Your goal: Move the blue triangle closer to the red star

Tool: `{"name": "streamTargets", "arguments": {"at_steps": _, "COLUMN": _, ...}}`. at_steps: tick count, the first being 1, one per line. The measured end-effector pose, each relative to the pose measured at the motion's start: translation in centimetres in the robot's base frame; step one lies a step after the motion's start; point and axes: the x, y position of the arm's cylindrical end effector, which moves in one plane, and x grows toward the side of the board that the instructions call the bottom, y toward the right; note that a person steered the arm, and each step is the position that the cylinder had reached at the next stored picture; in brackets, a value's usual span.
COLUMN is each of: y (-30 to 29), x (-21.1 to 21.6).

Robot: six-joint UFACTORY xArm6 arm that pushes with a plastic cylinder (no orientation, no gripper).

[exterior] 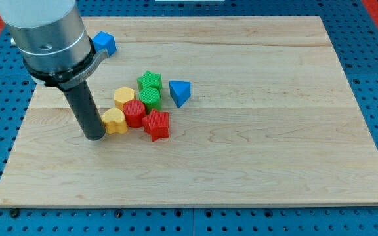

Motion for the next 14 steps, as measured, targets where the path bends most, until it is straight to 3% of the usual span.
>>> {"name": "streamTargets", "arguments": {"at_steps": 3, "y": 0.4, "x": 1.4}}
{"name": "streamTargets", "arguments": {"at_steps": 4, "y": 7.4, "x": 6.2}}
{"name": "streamTargets", "arguments": {"at_steps": 5, "y": 19.2, "x": 1.7}}
{"name": "streamTargets", "arguments": {"at_steps": 6, "y": 21.7, "x": -10.5}}
{"name": "streamTargets", "arguments": {"at_steps": 7, "y": 16.8, "x": -14.5}}
{"name": "streamTargets", "arguments": {"at_steps": 10, "y": 15.6, "x": -6.9}}
{"name": "streamTargets", "arguments": {"at_steps": 12, "y": 13.2, "x": -9.9}}
{"name": "streamTargets", "arguments": {"at_steps": 14, "y": 11.0, "x": -7.1}}
